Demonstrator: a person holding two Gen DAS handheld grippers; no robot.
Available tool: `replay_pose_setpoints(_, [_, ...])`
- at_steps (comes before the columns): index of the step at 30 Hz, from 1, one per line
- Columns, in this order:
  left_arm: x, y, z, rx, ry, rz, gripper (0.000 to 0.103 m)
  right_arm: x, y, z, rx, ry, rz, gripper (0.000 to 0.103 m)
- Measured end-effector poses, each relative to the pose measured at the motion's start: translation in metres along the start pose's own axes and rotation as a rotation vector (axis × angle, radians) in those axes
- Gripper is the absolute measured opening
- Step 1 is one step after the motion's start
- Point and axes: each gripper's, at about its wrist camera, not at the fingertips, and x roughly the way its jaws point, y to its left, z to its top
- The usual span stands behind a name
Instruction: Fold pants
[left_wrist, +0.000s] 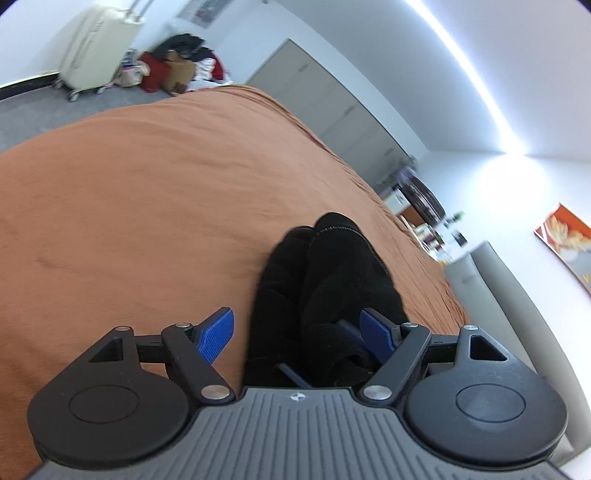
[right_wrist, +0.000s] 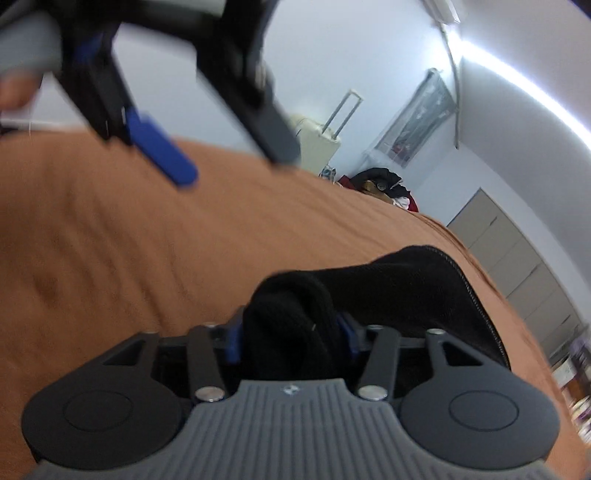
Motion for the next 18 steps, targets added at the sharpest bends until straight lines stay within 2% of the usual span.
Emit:
replay_pose_setpoints(4, [0.005, -0.012, -0.006, 0.028, 0.019, -0.034, 0.091, -0.058, -0.029, -0.001, 0.159, -0.119, 0.038, 0.062])
replay_pose_setpoints(8, [0.018, -0.021, -0.006, 0.038, 0.072, -0.081, 0.093, -0.118, -0.074, -0.030, 0.373, -0.178, 0.115, 0.061])
replay_pose_setpoints(10, [0.028, -0.025, -0.010, 0.020, 0.119, -0.118, 0.098, -0.135, -0.097, -0.051, 0.482, -0.177, 0.109, 0.060])
replay_pose_setpoints(13, [0.046, -0.031, -0.015, -0.018, 0.180, -0.134, 0.098, -0.148, -0.127, -0.088, 0.629, -0.153, 0.057, 0.058])
replay_pose_setpoints(15, [0.059, -0.032, -0.018, -0.056, 0.217, -0.161, 0.098, -0.129, -0.149, -0.103, 0.727, -0.133, 0.053, 0.056])
replay_pose_setpoints(17, [0.075, -0.034, -0.019, -0.077, 0.248, -0.162, 0.087, -0.131, -0.152, -0.116, 0.785, -0.131, 0.050, 0.056])
replay_pose_setpoints(18, [0.081, -0.035, -0.020, -0.086, 0.253, -0.132, 0.063, -0.129, -0.151, -0.119, 0.803, -0.128, 0.044, 0.056])
